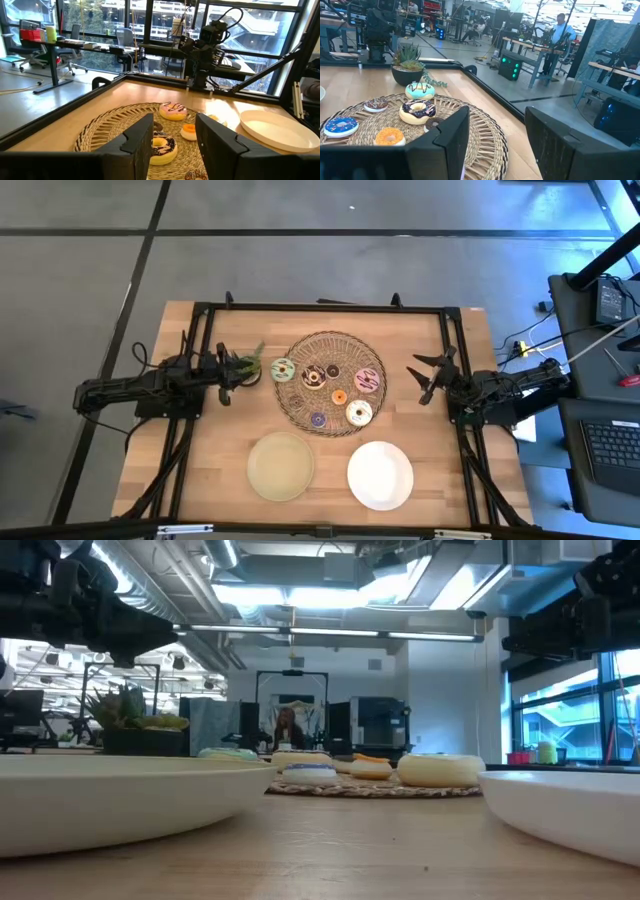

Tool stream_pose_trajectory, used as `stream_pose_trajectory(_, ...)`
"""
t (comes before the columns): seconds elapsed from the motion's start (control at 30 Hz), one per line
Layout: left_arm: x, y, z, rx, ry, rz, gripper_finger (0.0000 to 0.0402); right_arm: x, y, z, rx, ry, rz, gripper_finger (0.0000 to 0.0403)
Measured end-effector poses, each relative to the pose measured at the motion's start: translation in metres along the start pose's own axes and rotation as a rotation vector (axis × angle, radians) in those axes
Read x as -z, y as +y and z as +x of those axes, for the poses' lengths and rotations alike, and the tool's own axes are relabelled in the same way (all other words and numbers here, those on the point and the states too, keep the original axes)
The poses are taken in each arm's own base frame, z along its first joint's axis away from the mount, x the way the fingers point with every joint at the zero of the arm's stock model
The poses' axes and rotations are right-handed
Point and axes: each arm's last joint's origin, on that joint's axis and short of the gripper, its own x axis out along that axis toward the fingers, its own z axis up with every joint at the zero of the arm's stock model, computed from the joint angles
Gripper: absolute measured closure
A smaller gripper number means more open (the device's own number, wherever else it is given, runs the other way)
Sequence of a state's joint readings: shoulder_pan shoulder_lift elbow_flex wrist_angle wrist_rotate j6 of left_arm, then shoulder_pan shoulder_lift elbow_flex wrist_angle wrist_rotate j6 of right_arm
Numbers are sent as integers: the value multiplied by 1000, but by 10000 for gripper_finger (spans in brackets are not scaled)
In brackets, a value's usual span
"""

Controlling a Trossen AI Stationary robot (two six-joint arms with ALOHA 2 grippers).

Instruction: Pick & Place donuts

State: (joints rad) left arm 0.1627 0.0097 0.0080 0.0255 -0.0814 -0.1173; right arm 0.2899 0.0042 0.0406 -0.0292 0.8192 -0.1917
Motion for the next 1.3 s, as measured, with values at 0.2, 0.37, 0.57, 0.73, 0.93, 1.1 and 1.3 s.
stream_pose_trajectory(0.2, 0, 0, 0, 0, 0, 0, 258, 0, 0, 0, 0, 0, 0, 210)
stream_pose_trajectory(0.37, 0, 0, 0, 0, 0, 0, 258, 0, 0, 0, 0, 0, 0, 210)
stream_pose_trajectory(0.57, 0, 0, 0, 0, 0, 0, 258, 0, 0, 0, 0, 0, 0, 210)
stream_pose_trajectory(0.73, 0, 0, 0, 0, 0, 0, 258, 0, 0, 0, 0, 0, 0, 210)
stream_pose_trajectory(0.93, 0, 0, 0, 0, 0, 0, 258, 0, 0, 0, -1, -1, 3, 210)
stream_pose_trajectory(1.1, 0, 0, 0, 0, 0, 0, 258, -1, 2, 0, -88, -15, 168, 210)
stream_pose_trajectory(1.3, 0, 0, 0, 0, 0, 0, 258, -2, 4, 0, -151, -14, 322, 210)
